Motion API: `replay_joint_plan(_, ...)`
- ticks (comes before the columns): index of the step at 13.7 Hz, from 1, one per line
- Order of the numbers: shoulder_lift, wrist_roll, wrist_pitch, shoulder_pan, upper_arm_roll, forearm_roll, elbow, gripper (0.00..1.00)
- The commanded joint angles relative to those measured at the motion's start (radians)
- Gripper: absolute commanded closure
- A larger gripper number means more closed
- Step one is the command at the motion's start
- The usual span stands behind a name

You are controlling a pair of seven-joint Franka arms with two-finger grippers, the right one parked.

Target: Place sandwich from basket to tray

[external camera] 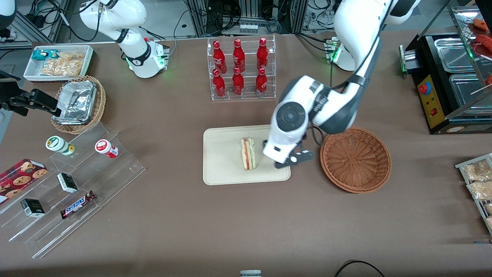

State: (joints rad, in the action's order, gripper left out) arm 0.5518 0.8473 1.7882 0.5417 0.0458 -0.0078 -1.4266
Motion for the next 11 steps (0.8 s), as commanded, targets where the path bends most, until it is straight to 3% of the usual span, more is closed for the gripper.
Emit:
replay_joint_plan(1,-0.105,-0.127,0.002,-0.070,-0.018,0.014,-0.125,0.00)
replay_joint_plan(8,-0.300,-0.407,-0.006,-0.244,-0.018,0.014,-0.305,0.00)
replay_joint_plan(11,-0.386,-0.491,-0.082,-0.330,-0.003,0.012,-0.318,0.00)
